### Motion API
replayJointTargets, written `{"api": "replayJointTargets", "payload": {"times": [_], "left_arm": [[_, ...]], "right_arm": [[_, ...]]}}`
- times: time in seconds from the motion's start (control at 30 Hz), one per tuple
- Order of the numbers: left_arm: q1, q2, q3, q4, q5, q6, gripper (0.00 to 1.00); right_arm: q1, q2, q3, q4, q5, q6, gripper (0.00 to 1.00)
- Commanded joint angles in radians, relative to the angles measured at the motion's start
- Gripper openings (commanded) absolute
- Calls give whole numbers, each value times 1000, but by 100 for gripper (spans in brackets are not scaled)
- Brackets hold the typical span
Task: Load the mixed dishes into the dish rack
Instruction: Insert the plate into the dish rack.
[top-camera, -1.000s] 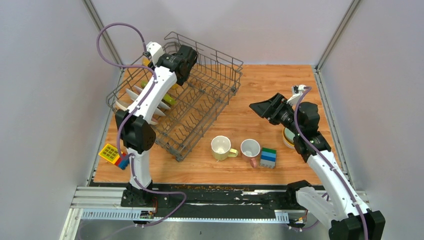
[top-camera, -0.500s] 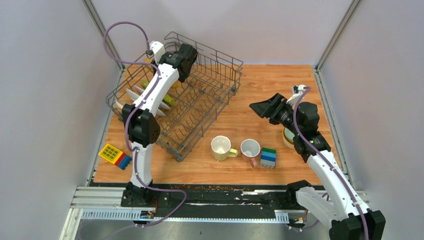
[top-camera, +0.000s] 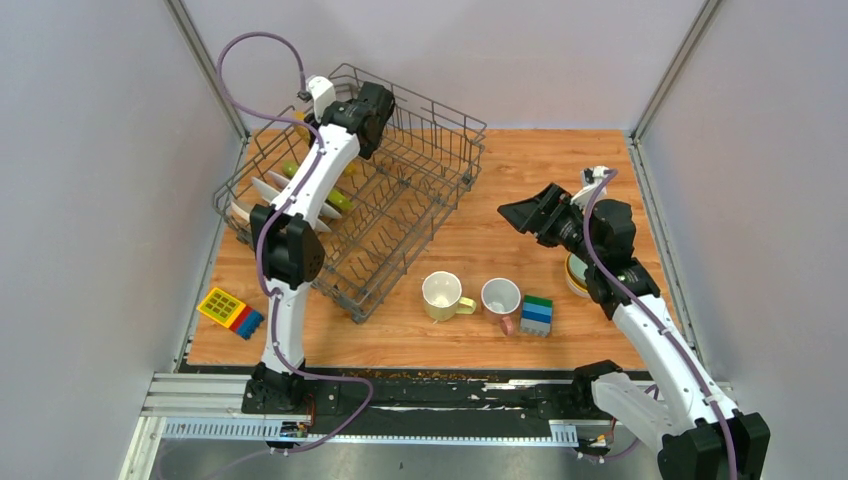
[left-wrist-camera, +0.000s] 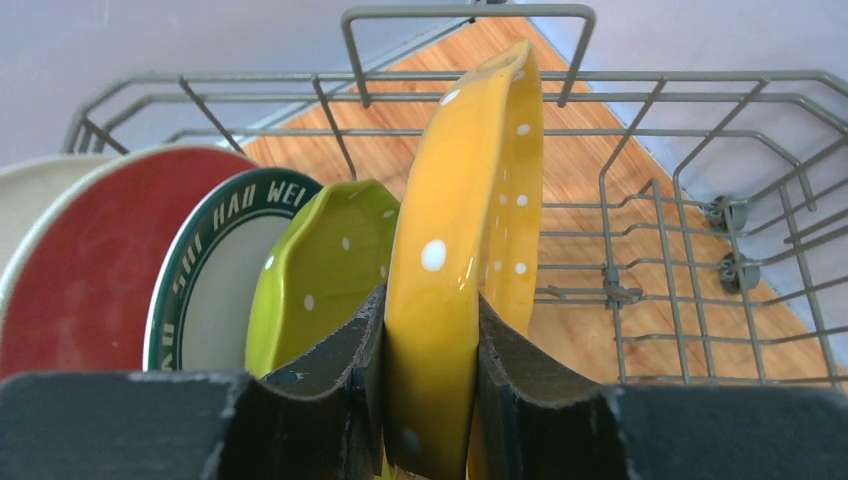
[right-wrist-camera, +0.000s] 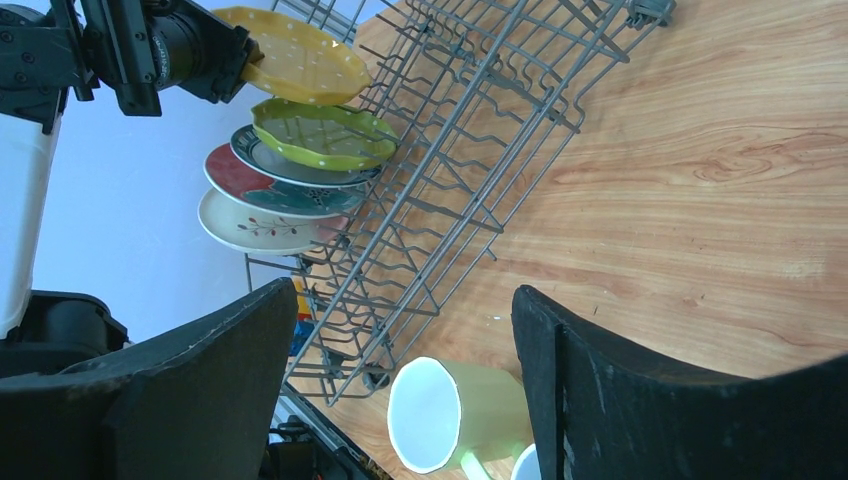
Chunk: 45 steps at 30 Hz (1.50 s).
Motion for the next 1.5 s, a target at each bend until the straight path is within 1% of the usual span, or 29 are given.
{"api": "replayJointTargets", "payload": {"times": [0.0, 0.03, 0.07, 0.17, 0.3, 0.4, 0.57, 0.73, 0.9, 1.17, 1.27, 1.4, 1.47], "left_arm": [[-29, -114, 57, 195, -204, 326, 0], [-32, -116, 53, 252, -214, 366, 0], [-37, -118, 53, 265, -224, 409, 0], [-42, -120, 42, 261, -229, 423, 0], [-42, -114, 44, 172, -209, 335, 0], [-41, -105, 74, 67, -186, 214, 0], [-41, -99, 131, -38, -150, 68, 0], [-41, -113, 146, -99, -144, -8, 0], [-40, -127, 146, -126, -143, -50, 0], [-40, -94, 145, -271, -125, -195, 0], [-37, -73, 135, -274, -121, -212, 0], [-26, -64, 74, -152, -80, -132, 0], [-22, -54, 54, -132, -64, -145, 0]], "right_arm": [[6, 5, 52, 26, 14, -18, 80], [6, 6, 53, 27, 13, -17, 80], [6, 6, 53, 28, 12, -15, 80], [6, 8, 56, 30, 10, -12, 80], [6, 11, 57, 31, 9, -12, 80], [6, 12, 60, 30, 5, -12, 80], [6, 16, 65, 31, 1, -9, 80], [5, 21, 70, 31, -6, -7, 80], [6, 24, 71, 33, -6, -3, 80], [5, 26, 70, 34, -6, -4, 80], [6, 27, 70, 34, -6, -5, 80], [6, 31, 70, 34, -3, -6, 80], [6, 32, 70, 34, -3, -9, 80]]}}
